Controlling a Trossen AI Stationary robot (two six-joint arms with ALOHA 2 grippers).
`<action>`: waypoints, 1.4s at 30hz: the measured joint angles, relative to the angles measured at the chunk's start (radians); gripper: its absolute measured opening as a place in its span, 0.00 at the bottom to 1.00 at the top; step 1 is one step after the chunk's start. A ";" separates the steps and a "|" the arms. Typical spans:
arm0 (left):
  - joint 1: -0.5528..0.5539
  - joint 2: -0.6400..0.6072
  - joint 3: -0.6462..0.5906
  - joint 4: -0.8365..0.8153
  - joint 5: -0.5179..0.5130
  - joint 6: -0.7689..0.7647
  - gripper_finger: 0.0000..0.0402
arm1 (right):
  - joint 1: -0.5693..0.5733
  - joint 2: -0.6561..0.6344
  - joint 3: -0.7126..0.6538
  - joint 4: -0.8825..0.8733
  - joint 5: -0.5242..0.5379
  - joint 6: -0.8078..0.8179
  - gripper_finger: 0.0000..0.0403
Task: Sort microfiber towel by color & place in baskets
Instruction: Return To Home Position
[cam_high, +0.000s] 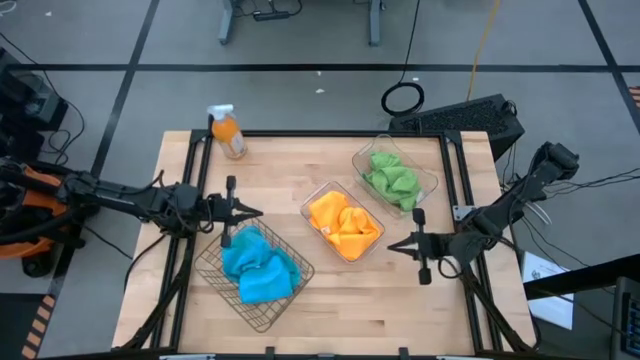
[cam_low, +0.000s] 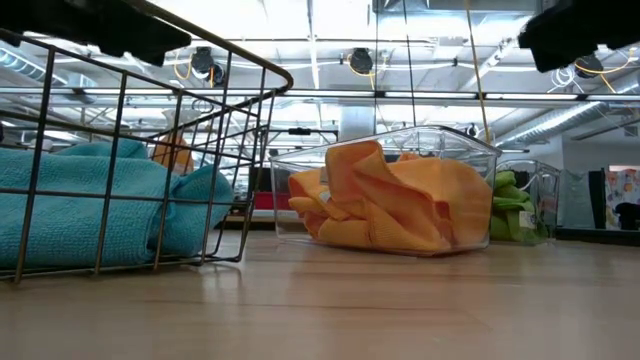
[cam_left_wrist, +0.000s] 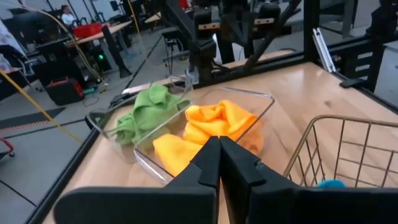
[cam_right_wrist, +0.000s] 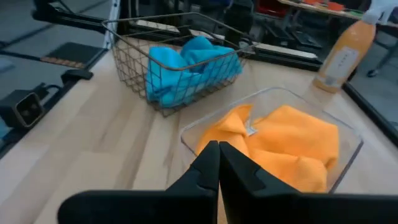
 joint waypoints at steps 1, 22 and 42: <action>0.000 -0.007 -0.009 0.012 -0.001 0.002 0.02 | 0.000 -0.017 -0.018 0.014 -0.012 0.000 0.00; 0.003 -0.092 -0.189 0.129 -0.010 0.069 0.03 | 0.000 -0.143 -0.356 0.460 -0.074 -0.021 0.00; 0.003 -0.107 -0.192 0.111 0.030 -0.030 0.03 | 0.000 -0.143 -0.444 0.526 -0.070 -0.029 0.00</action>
